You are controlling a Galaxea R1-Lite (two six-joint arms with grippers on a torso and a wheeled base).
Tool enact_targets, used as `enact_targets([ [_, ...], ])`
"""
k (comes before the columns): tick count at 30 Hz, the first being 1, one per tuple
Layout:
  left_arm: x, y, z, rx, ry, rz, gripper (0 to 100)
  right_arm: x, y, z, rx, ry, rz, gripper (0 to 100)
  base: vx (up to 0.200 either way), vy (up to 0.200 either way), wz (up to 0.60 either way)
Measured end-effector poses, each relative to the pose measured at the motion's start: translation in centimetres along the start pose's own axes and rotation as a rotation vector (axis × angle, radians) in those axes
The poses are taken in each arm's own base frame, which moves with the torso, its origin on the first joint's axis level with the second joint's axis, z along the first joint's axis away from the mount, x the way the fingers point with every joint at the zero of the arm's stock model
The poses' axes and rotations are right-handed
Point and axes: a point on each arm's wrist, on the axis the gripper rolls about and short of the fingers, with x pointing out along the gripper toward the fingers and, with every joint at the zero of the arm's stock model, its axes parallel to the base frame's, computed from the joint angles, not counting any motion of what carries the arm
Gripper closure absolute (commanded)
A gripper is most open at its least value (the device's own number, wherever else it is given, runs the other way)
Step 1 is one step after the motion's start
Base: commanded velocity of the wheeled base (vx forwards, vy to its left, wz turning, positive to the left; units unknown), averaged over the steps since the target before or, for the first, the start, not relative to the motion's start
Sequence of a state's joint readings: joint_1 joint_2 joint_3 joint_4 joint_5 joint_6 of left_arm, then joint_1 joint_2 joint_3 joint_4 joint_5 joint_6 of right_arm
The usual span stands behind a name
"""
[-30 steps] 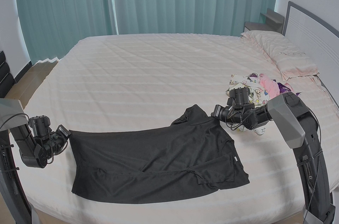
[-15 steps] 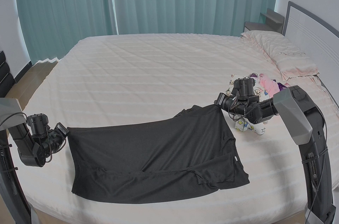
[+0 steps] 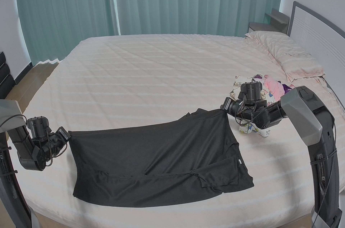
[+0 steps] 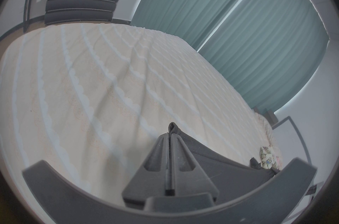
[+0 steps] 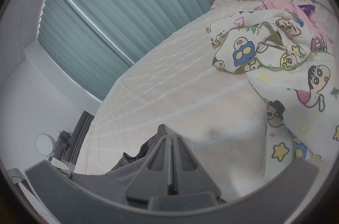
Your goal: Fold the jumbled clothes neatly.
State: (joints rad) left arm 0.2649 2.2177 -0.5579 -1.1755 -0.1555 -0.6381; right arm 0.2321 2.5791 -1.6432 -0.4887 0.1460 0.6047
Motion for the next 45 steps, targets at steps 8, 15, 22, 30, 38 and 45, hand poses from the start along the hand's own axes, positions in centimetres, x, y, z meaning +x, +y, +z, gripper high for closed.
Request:
enact_targets([
  [8,-0.3,0.2,-0.4,0.057,0.018,0.012,100,-1.9,0.2,-0.2,0.006,0.024,-0.007,100,0.000,0.000,0.00],
  [15,-1.1,0.4,-0.6,0.090,0.024,0.021,100,-3.7,0.3,-0.7,0.005,0.059,-0.025,100,0.000,0.000,0.00],
  [22,-2.0,0.4,-0.8,0.099,0.034,0.028,100,-5.1,0.4,-1.3,-0.005,0.088,-0.043,100,0.000,0.000,0.00],
  [30,-3.3,1.4,-1.9,0.186,0.086,0.066,100,-6.6,-0.4,-3.0,-0.033,0.156,-0.084,100,0.000,0.000,0.00],
  [38,-4.0,2.4,-3.4,0.235,0.154,0.101,100,-7.6,-1.4,-4.7,-0.041,0.217,-0.121,100,0.000,0.000,0.00],
  [45,-4.1,3.2,-4.7,0.245,0.212,0.127,100,-8.1,-2.2,-6.2,-0.066,0.276,-0.150,100,0.000,0.000,0.00],
])
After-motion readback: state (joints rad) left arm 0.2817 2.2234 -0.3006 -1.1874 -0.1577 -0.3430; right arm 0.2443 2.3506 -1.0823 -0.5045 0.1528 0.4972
